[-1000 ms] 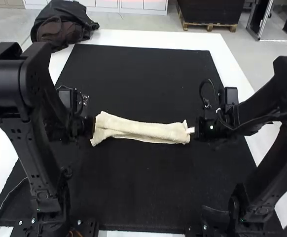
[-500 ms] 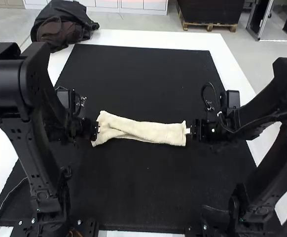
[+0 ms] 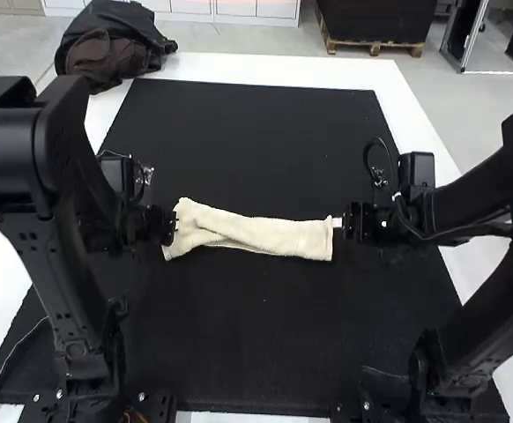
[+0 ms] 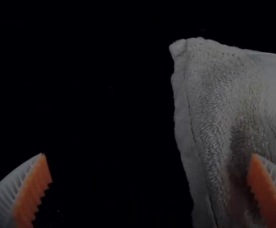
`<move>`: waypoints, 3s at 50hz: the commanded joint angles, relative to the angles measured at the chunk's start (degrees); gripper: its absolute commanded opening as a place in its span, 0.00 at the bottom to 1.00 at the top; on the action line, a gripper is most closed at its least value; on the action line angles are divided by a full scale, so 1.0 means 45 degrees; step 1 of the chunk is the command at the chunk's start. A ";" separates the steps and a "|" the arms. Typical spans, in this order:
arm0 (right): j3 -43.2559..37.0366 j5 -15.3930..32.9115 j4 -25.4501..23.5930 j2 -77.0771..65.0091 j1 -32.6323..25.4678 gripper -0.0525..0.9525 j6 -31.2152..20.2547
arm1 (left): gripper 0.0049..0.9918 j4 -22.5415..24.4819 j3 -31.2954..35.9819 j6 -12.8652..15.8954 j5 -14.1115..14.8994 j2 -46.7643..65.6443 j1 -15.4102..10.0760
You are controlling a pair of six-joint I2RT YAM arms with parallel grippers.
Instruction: Fold the towel.
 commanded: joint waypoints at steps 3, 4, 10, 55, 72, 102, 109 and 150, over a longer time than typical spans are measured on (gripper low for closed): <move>0.0403 -0.0085 -0.0205 -0.0264 -0.0030 0.94 -0.0058 | 0.98 0.0016 0.0368 -0.0313 0.0201 -0.0869 0.0086; 0.0403 -0.0104 -0.0205 -0.0245 -0.0030 0.94 -0.0058 | 0.98 -0.0023 0.0426 -0.0372 0.0201 -0.0947 0.0086; 0.0364 -0.0260 -0.0244 -0.0186 0.0126 0.94 -0.0058 | 0.98 -0.0394 0.0758 -0.0606 0.0201 -0.1396 0.0086; 0.1047 0.0013 0.1377 0.3115 0.1747 0.94 0.0118 | 0.98 -0.2328 0.1227 -0.1192 0.0162 -0.3662 0.0086; 0.1340 0.0150 0.1924 0.4072 0.2001 0.94 0.0176 | 0.98 -0.2972 0.1208 -0.1290 0.0181 -0.4326 0.0086; 0.1477 -0.1295 0.2354 0.4834 0.1903 0.03 0.0391 | 0.98 -0.3207 0.1051 -0.1641 0.0123 -0.4931 0.0105; 0.1360 -0.1295 0.2334 0.4677 0.1845 0.03 0.0391 | 0.98 -0.3148 0.0973 -0.1641 0.0103 -0.4931 0.0086; 0.2590 -0.1842 -0.2509 0.0244 0.1513 0.03 0.1290 | 0.97 -0.3050 0.0700 -0.1641 -0.0444 -0.4853 0.0007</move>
